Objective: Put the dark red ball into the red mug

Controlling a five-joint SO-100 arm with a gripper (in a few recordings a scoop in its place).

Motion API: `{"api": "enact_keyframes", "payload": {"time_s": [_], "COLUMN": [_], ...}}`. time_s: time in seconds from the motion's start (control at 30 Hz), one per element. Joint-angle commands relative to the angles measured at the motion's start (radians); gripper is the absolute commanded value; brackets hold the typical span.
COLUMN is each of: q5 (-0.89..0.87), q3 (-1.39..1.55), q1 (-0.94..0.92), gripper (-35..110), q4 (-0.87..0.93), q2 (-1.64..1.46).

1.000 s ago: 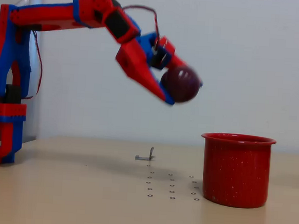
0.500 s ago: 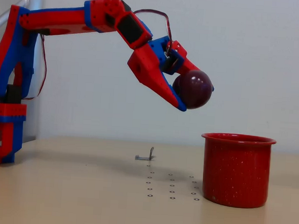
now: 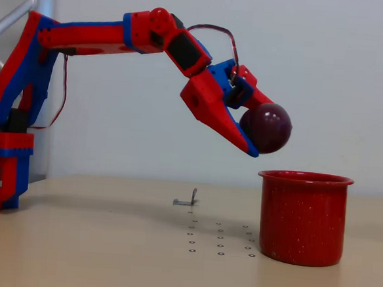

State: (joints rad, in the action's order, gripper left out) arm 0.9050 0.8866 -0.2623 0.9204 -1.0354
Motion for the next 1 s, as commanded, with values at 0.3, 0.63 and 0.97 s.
{"api": "enact_keyframes", "payload": {"time_s": [0.3, 0.63, 0.97], "q5": [0.037, 0.061, 0.035], "q3": [-0.253, -0.377, -0.42], "q1": [-0.029, -0.061, -0.066], "gripper": [18, 21, 47], "q4": [-0.037, -0.035, -0.075], "q2": [0.066, 0.173, 0.195]}}
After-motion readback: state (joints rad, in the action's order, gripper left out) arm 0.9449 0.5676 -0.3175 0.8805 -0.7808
